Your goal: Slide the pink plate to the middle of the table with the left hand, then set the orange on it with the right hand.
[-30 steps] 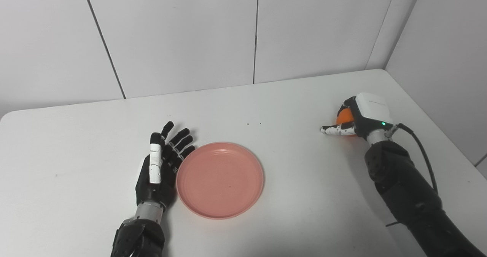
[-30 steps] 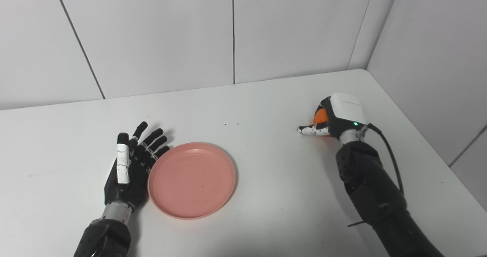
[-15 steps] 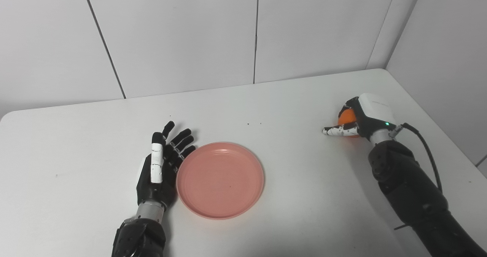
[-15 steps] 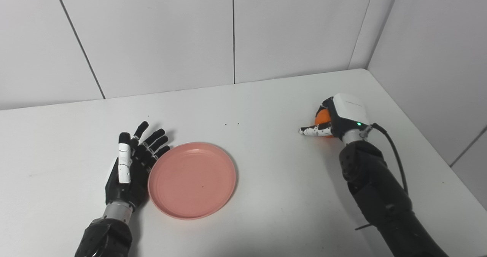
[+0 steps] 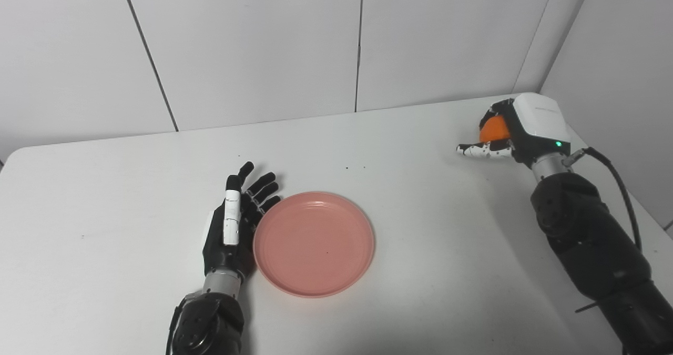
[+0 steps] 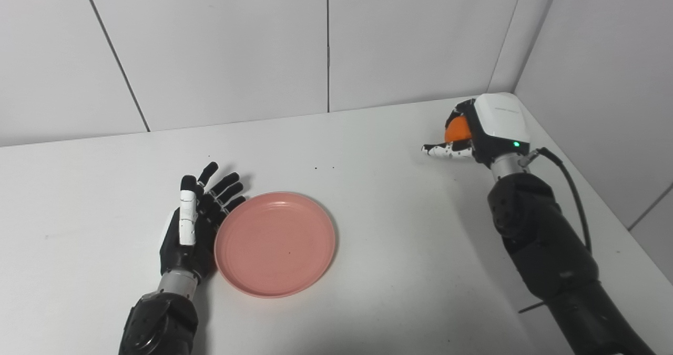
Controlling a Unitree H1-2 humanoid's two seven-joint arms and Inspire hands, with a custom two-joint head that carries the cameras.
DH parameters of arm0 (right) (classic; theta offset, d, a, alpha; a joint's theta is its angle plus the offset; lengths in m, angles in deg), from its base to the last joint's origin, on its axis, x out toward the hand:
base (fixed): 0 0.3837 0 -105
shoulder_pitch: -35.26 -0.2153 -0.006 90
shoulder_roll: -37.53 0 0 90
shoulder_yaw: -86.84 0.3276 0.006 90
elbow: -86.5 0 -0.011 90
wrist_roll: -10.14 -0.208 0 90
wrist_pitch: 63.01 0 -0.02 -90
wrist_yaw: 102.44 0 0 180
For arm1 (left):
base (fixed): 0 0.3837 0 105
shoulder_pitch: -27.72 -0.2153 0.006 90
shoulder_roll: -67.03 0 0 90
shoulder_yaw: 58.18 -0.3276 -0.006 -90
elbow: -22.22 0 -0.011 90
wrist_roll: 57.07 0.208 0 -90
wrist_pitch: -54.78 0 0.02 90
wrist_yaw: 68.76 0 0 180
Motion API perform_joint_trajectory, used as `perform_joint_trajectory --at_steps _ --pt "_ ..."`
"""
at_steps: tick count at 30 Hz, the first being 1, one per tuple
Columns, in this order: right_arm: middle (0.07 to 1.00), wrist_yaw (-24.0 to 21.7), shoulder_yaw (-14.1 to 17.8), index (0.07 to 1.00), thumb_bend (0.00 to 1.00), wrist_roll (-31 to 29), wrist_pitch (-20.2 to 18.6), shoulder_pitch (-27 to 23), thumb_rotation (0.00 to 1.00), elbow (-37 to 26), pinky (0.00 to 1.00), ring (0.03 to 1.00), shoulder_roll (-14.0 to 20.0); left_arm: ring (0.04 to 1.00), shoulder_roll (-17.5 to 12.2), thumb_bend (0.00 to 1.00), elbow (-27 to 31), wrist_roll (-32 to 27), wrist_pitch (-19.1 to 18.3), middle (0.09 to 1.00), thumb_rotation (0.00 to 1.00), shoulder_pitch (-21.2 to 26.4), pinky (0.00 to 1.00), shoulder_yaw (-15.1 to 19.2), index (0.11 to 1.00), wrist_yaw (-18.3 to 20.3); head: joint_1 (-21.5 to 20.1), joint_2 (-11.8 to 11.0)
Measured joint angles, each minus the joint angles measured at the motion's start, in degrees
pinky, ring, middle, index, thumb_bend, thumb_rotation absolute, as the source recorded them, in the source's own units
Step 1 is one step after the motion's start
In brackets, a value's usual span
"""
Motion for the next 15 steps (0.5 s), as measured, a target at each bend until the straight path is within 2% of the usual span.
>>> perform_joint_trajectory --at_steps 3,7,9,13,15 --pt "0.241 -0.02 -0.37 0.325 0.55 0.18 1.35 -0.54 0.37 -2.66 0.13 0.171 -0.07 0.8 0.54 0.87 -0.09 0.41 0.26 0.77 0.83 -0.03 0.76 -0.39 0.881 -0.53 1.67 0.44" --pt "0.246 -0.65 -1.09 0.322 0.56 0.27 2.86 -2.06 0.36 -5.67 0.13 0.178 -0.48 0.799 0.55 0.88 -0.12 0.86 0.38 0.768 0.82 -0.03 0.77 -0.42 0.879 -0.86 2.55 0.7" --pt "0.243 -2.03 -1.92 0.312 0.56 0.47 3.05 -2.79 0.35 -7.51 0.13 0.176 -0.5 0.802 0.56 0.87 -0.32 0.88 0.5 0.763 0.83 -0.03 0.78 -0.43 0.88 -0.92 3.95 0.62" --pt "0.261 -4.98 -3.51 0.325 0.55 0.51 3.14 -3.84 0.35 -10.75 0.14 0.192 -1.95 0.798 0.56 0.87 -0.57 0.87 0.92 0.759 0.82 -0.02 0.77 -0.43 0.88 -0.92 4.22 0.53" --pt "0.245 -6.56 -4.17 0.315 0.55 0.38 3.14 -3.98 0.3 -12.0 0.13 0.176 -3.13 0.793 0.56 0.87 -0.62 0.89 1.01 0.761 0.83 -0.02 0.75 -0.49 0.878 -0.92 4.14 0.53"
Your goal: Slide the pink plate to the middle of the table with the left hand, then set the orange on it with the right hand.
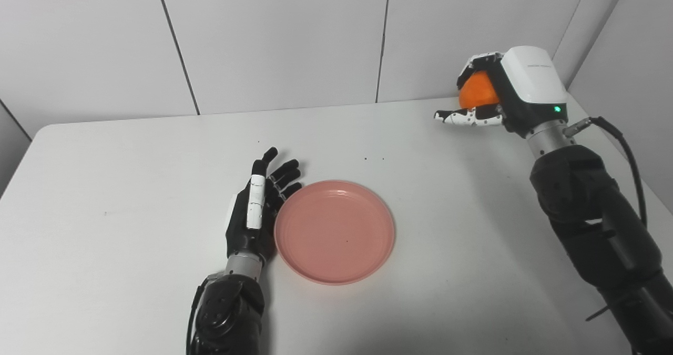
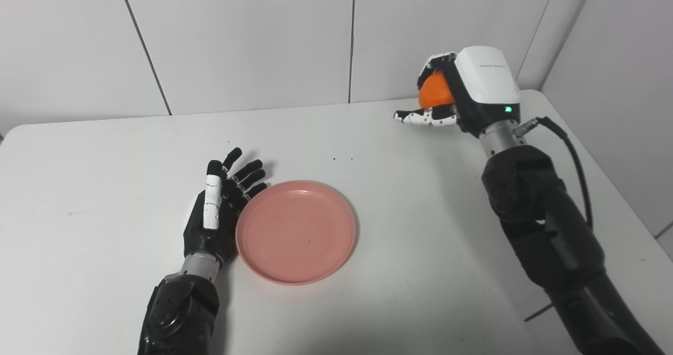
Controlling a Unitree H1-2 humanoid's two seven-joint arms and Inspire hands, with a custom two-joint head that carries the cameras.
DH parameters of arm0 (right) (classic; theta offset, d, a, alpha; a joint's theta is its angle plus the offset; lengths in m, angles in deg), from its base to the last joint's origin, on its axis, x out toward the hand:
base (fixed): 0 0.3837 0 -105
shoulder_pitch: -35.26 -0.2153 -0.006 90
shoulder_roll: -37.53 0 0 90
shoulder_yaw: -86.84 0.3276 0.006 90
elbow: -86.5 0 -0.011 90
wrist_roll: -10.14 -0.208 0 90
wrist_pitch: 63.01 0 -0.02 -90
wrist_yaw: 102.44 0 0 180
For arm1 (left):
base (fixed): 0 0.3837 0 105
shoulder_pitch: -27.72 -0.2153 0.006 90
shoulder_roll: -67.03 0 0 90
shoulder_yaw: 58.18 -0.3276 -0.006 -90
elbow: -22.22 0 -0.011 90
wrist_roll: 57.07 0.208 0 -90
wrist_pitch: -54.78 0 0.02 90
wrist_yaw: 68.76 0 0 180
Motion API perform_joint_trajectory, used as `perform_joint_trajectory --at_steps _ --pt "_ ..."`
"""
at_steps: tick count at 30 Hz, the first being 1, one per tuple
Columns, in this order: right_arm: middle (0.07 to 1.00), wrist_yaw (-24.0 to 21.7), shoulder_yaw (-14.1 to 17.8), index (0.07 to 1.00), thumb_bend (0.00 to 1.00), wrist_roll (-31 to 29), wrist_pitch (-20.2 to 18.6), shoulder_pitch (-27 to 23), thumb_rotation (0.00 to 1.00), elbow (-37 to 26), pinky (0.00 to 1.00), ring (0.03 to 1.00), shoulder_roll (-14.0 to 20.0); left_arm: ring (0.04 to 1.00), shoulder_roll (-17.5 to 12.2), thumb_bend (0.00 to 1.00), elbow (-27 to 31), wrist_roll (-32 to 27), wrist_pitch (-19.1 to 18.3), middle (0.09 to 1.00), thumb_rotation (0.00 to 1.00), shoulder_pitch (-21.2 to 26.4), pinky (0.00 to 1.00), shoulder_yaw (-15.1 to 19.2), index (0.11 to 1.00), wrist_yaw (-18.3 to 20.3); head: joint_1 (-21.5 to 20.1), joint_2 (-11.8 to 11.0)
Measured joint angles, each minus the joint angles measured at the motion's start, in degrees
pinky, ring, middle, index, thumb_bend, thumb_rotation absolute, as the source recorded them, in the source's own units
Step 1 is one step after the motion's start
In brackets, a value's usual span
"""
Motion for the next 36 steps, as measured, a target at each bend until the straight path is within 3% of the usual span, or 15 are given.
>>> perform_joint_trajectory --at_steps 11,15,18,20,25,30,36 --pt "0.222 -5.81 -1.09 0.297 0.53 -1.22 0.0 -2.18 0.3 -8.42 0.11 0.153 -6.78 0.793 0.0 0.89 -0.03 0.01 0.13 0.759 0.81 0.0 0.75 -0.14 0.876 -0.01 -0.44 0.09" --pt "0.283 -8.42 -1.48 0.374 0.56 -1.2 -0.09 -3.36 0.27 -11.75 0.15 0.204 -8.59 0.787 0.0 0.89 -0.04 0.01 0.13 0.756 0.82 0.0 0.73 -0.16 0.877 -0.01 -0.7 -0.09" --pt "0.279 -11.22 -3.2 0.372 0.55 -0.7 -0.22 -3.44 0.28 -13.49 0.15 0.201 -9.9 0.786 0.0 0.89 -0.07 0.02 0.14 0.757 0.82 0.0 0.73 -0.16 0.877 -0.01 -0.7 -0.09" --pt "0.263 -12.64 -4.12 0.354 0.56 -0.73 -0.18 -3.41 0.26 -13.47 0.14 0.187 -10.49 0.788 0.0 0.88 -0.1 0.03 0.14 0.757 0.83 0.0 0.73 -0.21 0.88 -0.01 -0.79 0.09" --pt "0.259 -13.63 -5.08 0.32 0.57 -1.17 0.16 -2.91 0.32 -12.51 0.14 0.189 -11.24 0.787 0.0 0.88 -0.09 0.03 0.13 0.761 0.82 0.0 0.73 -0.31 0.878 -0.01 -0.79 0.18" --pt "0.31 -14.12 -6.41 0.382 0.56 -0.97 0.3 -0.35 0.32 -12.31 0.19 0.239 -11.24 0.789 0.01 0.89 -0.07 0.06 0.13 0.752 0.83 0.0 0.74 -0.29 0.879 -0.06 -0.7 0.18" --pt "0.344 -14.85 -11.07 0.443 0.54 1.62 2.0 0.56 0.35 -9.03 0.2 0.266 -11.47 0.788 0.01 0.89 -0.07 0.19 0.13 0.748 0.83 0.0 0.73 -0.35 0.882 -0.24 -0.7 0.26"
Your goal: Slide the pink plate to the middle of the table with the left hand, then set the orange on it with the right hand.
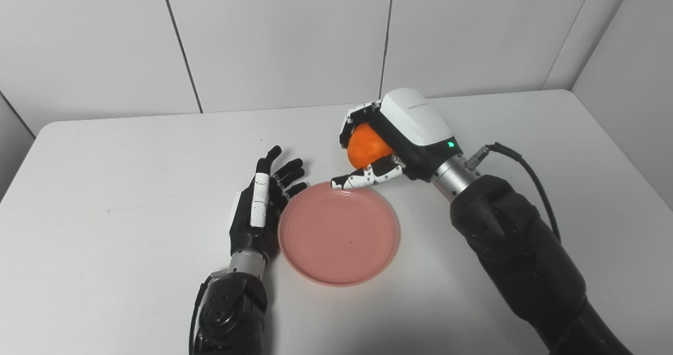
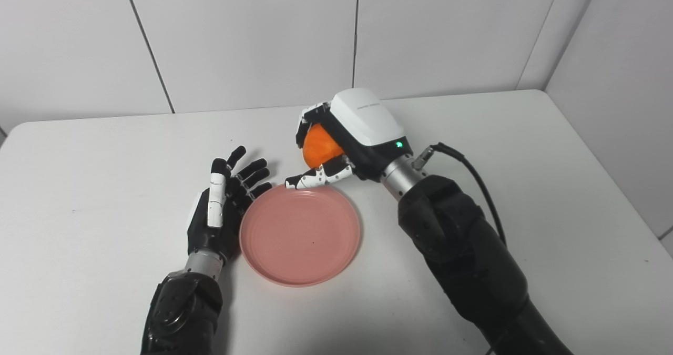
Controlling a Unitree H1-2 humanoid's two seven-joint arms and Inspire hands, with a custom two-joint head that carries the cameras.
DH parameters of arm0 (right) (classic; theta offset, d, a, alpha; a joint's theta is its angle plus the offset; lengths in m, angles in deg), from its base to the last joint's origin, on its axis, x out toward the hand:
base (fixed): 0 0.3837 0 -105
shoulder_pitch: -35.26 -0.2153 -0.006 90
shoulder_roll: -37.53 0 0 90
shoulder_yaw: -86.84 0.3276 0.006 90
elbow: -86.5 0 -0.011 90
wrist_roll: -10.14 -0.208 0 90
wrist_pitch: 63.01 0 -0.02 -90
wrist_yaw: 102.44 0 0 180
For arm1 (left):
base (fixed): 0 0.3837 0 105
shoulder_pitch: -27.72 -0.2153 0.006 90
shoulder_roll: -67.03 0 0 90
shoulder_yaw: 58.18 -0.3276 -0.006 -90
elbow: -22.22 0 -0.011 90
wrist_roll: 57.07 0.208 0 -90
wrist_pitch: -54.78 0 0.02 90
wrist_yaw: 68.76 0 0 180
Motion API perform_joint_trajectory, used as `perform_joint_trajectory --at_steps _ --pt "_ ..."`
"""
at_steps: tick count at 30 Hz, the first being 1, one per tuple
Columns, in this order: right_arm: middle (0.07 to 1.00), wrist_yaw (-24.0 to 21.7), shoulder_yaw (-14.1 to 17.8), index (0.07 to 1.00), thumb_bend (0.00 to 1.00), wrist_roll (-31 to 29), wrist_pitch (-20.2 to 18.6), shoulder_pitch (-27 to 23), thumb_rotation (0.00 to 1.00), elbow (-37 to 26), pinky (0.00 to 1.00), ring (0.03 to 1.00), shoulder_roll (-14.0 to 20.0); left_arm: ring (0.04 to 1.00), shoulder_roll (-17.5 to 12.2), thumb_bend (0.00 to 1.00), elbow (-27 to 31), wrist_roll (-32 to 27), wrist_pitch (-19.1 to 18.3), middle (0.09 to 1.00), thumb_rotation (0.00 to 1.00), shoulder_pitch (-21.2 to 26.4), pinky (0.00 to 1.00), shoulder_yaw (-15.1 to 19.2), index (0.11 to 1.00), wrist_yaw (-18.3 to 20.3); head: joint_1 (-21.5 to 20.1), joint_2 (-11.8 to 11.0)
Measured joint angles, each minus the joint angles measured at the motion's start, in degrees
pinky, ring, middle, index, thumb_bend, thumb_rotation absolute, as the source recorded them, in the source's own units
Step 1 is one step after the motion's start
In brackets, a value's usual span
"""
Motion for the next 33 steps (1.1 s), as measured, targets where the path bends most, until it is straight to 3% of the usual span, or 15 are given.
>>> perform_joint_trajectory --at_steps 3,6,15,25,33 --pt "0.37 -0.2 -2.04 0.478 0.53 0.57 1.13 0.09 0.36 0.9 0.22 0.289 -0.82 0.79 0.0 0.89 0.01 0.0 0.0 0.763 0.84 0.0 0.73 -0.05 0.892 0.0 -0.17 0.0" --pt "0.333 -0.15 -3.9 0.421 0.54 1.18 2.25 0.14 0.35 2.59 0.2 0.257 -1.79 0.799 0.0 0.89 -0.02 0.01 0.0 0.776 0.85 0.0 0.73 -0.12 0.9 0.02 -0.18 0.0" --pt "0.352 -1.37 -7.09 0.455 0.5 2.86 2.96 0.52 0.43 5.71 0.21 0.274 -3.09 0.793 0.0 0.88 -0.07 -0.17 0.03 0.832 0.84 0.0 0.71 -0.09 0.882 0.09 -0.09 0.09" --pt "0.379 -2.78 -8.71 0.558 0.51 3.66 3.12 0.55 0.28 8.54 0.23 0.292 -3.97 0.813 -0.01 0.9 -0.11 -0.04 0.12 0.817 0.84 0.0 0.7 -0.1 0.867 0.09 -0.18 0.44" --pt "0.393 -3.7 -8.95 0.545 0.49 4.8 3.13 0.56 0.3 8.64 0.24 0.304 -3.99 0.816 -0.01 0.9 0.18 -0.05 -0.05 0.802 0.85 0.0 0.73 -0.09 0.872 0.09 -0.53 0.62"
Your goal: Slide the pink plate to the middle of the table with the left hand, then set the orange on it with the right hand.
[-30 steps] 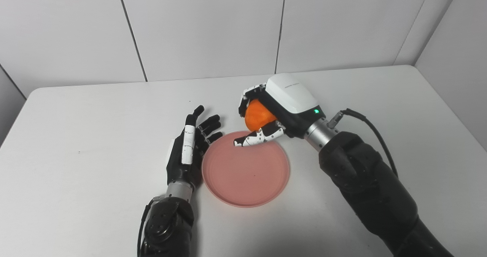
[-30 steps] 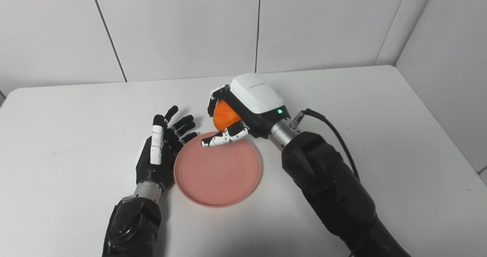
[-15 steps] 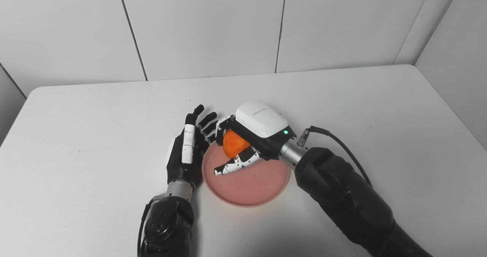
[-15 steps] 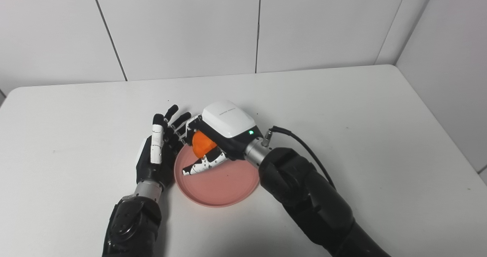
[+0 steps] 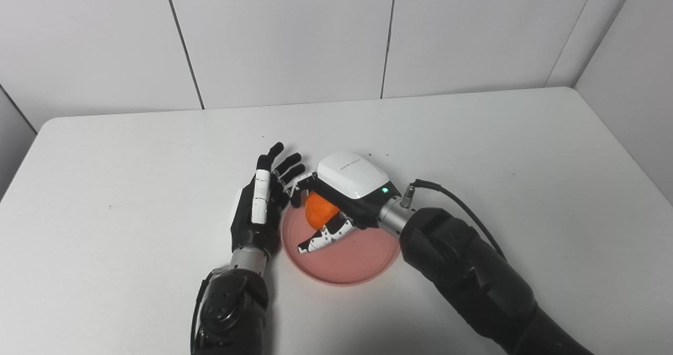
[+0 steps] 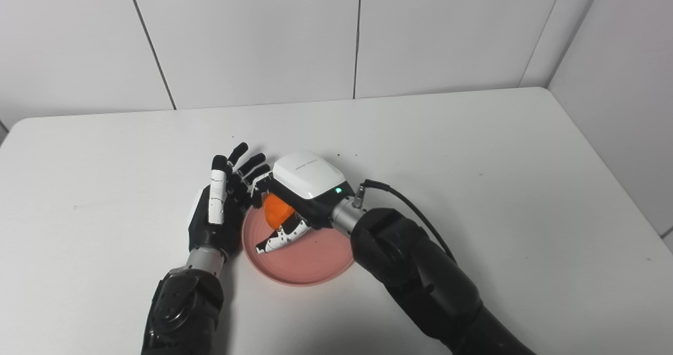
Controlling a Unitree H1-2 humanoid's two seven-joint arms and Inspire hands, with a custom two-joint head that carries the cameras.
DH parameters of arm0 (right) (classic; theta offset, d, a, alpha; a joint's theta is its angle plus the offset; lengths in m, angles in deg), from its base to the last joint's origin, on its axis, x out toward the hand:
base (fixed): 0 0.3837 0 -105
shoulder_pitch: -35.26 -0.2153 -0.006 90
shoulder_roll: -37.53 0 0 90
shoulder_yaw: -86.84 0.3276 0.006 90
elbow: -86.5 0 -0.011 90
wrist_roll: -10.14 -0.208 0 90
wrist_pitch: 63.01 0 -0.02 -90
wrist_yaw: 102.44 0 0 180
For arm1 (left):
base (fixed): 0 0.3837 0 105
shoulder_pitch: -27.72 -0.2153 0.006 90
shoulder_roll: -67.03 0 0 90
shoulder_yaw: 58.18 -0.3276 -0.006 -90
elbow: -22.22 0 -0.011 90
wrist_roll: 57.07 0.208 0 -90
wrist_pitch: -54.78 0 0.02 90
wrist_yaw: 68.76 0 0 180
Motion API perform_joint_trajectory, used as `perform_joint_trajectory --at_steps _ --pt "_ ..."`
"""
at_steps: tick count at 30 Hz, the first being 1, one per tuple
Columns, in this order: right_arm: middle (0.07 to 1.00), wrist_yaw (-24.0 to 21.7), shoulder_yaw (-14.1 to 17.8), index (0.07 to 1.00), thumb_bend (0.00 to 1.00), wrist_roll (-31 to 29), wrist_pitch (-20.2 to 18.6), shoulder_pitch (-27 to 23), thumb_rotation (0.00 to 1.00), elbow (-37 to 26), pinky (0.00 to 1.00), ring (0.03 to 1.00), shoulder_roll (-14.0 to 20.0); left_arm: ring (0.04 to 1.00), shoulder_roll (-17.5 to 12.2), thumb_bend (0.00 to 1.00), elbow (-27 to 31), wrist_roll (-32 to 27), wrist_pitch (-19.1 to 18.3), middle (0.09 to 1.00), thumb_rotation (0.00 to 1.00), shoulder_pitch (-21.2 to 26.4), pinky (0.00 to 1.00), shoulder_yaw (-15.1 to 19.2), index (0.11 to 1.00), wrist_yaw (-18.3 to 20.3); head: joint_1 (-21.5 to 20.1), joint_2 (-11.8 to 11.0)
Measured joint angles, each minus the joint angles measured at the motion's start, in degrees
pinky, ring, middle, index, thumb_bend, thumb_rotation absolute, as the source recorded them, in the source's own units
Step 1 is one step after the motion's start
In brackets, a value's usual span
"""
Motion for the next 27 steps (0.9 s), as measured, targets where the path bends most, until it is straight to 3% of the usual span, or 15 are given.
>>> perform_joint_trajectory --at_steps 6,20,22,23,25,27 --pt "0.401 0.0 -0.11 0.539 0.51 0.55 0.16 -0.06 0.29 1.13 0.25 0.318 0.01 0.82 0.0 0.92 0.09 0.08 -0.08 0.809 0.9 0.0 0.73 -0.08 0.873 -0.02 -0.09 0.26" --pt "0.428 -1.54 -0.37 0.559 0.56 1.6 1.7 -0.78 0.53 1.79 0.26 0.336 1.35 0.83 0.01 0.91 0.39 -0.16 -0.52 0.772 0.89 0.0 0.79 0.09 0.884 -0.07 -0.09 0.88" --pt "0.421 -1.53 -0.37 0.541 0.59 1.77 2.2 -0.78 0.64 1.81 0.25 0.326 1.62 0.815 0.01 0.92 0.39 -0.16 -0.52 0.768 0.88 0.0 0.76 0.09 0.879 -0.12 -0.09 0.97" --pt "0.426 -1.45 -0.36 0.513 0.67 1.88 2.85 -0.77 0.81 1.84 0.26 0.337 1.78 0.794 0.01 0.91 0.39 -0.17 -0.52 0.775 0.88 0.0 0.74 0.11 0.882 -0.13 -0.09 0.97" --pt "0.468 -1.1 -0.35 0.537 0.75 1.94 3.75 -0.77 0.94 1.95 0.32 0.394 1.96 0.788 0.01 0.91 0.36 -0.19 -0.51 0.784 0.88 0.0 0.73 0.12 0.882 -0.12 -0.09 0.97" --pt "0.511 -0.28 -0.21 0.58 0.82 1.93 4.72 -0.76 0.99 2.17 0.38 0.447 2.04 0.806 0.0 0.91 0.29 -0.14 -0.42 0.795 0.9 0.0 0.74 0.05 0.879 -0.08 -0.18 0.97"
